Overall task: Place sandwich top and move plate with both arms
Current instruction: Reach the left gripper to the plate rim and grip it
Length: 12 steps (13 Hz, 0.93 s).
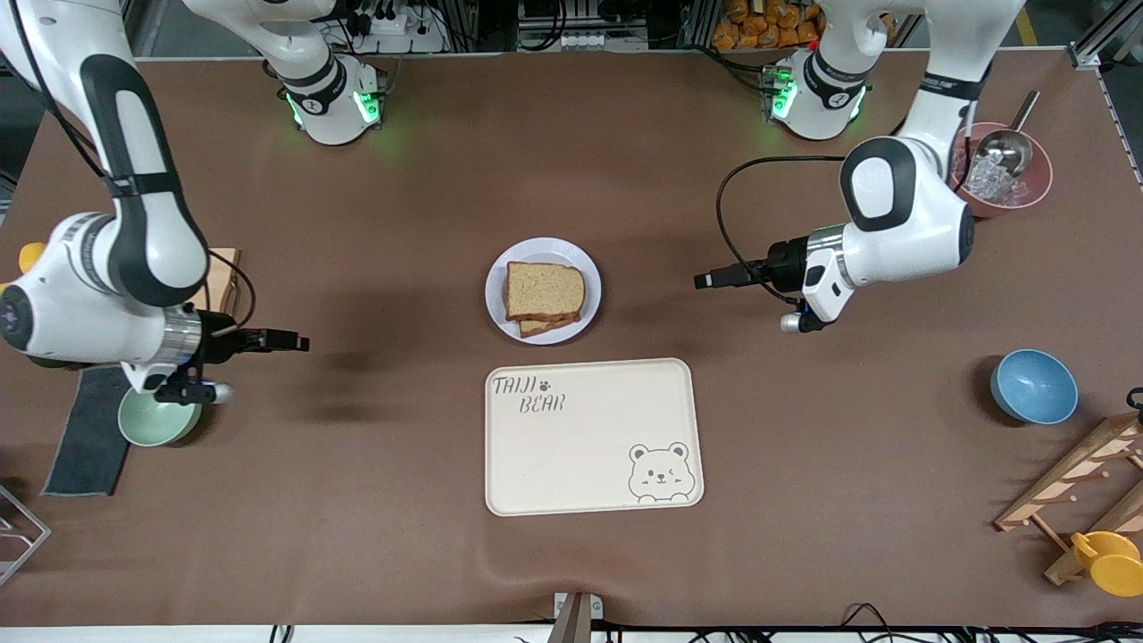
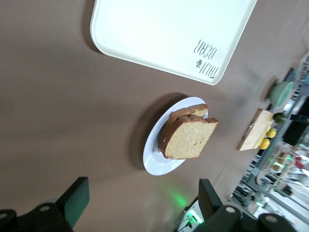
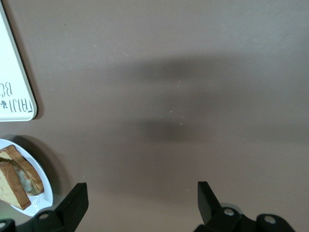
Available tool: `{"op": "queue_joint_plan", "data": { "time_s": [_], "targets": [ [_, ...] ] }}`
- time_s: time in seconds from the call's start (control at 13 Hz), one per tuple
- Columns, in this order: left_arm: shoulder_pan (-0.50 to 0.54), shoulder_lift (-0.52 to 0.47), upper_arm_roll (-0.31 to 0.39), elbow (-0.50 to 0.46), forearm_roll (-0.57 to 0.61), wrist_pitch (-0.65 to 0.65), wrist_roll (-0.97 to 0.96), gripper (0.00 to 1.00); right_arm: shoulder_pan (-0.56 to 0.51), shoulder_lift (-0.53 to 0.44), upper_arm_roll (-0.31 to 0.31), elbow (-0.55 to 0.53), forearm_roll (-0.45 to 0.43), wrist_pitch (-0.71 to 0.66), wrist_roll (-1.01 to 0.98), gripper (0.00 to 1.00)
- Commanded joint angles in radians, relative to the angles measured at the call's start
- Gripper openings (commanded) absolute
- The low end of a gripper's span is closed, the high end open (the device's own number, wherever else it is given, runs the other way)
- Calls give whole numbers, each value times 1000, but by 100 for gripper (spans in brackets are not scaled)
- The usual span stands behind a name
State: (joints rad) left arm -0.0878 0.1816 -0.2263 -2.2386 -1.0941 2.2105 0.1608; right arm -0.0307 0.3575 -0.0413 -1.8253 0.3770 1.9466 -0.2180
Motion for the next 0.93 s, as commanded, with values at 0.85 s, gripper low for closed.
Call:
{"op": "queue_joint_plan", "data": {
  "time_s": [0.85],
  "targets": [
    [-84, 363, -104, 46, -550, 97, 650, 100, -25, -216, 38, 348, -342, -492, 81, 100]
  ]
}}
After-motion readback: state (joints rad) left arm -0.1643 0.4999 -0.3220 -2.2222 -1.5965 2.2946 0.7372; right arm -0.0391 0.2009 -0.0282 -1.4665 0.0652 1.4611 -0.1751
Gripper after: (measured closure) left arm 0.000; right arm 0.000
